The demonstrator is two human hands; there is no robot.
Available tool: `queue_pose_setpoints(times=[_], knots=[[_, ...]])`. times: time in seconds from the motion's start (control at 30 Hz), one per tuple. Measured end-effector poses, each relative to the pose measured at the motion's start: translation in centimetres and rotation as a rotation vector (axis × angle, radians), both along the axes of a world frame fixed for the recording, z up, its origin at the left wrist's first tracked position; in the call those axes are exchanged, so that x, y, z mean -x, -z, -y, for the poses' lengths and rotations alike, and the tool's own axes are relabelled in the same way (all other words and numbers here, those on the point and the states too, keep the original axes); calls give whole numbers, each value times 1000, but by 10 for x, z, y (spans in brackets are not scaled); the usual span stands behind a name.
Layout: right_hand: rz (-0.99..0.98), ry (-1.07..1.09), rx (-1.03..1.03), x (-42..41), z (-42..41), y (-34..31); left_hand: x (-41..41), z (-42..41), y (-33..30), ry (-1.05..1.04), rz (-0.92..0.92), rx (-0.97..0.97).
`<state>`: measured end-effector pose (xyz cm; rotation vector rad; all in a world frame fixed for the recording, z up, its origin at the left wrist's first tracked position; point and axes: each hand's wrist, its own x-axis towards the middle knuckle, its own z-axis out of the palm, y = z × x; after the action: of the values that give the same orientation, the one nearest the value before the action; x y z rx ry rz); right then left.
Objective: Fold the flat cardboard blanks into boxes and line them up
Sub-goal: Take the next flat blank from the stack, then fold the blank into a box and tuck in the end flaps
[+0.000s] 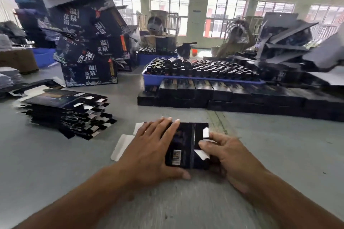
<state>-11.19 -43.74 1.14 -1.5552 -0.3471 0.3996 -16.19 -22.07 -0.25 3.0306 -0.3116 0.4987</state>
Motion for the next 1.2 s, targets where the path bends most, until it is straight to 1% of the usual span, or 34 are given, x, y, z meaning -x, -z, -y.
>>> queue_pose_setpoints(times=[0.13, 0.3, 0.4, 0.5, 0.57, 0.67, 0.87, 1.03, 1.2], knots=[[-11, -44, -7, -2, 4, -1, 4, 2, -4, 10, 78, 23], [-94, -18, -69, 1, 4, -5, 9, 1, -14, -23, 132, -6], [-93, -13, -99, 1, 4, -5, 10, 1, -18, -45, 189, -85], [-65, 15, -95, 4, 5, -4, 11, 5, -22, -32, 283, -154], [-25, 54, -85, 6, 5, -5, 12, 7, -23, -3, 349, -163], [76, 110, -69, 9, 5, -8, 14, 8, -22, 46, 400, -147], [412, 155, 103, 14, 3, -12, 16, 8, -22, 114, 435, -85], [470, 126, 115, 18, 1, -11, 18, 10, -23, 170, 415, -49], [556, 125, 118, 20, 2, -13, 18, 13, -27, 163, 373, -162]])
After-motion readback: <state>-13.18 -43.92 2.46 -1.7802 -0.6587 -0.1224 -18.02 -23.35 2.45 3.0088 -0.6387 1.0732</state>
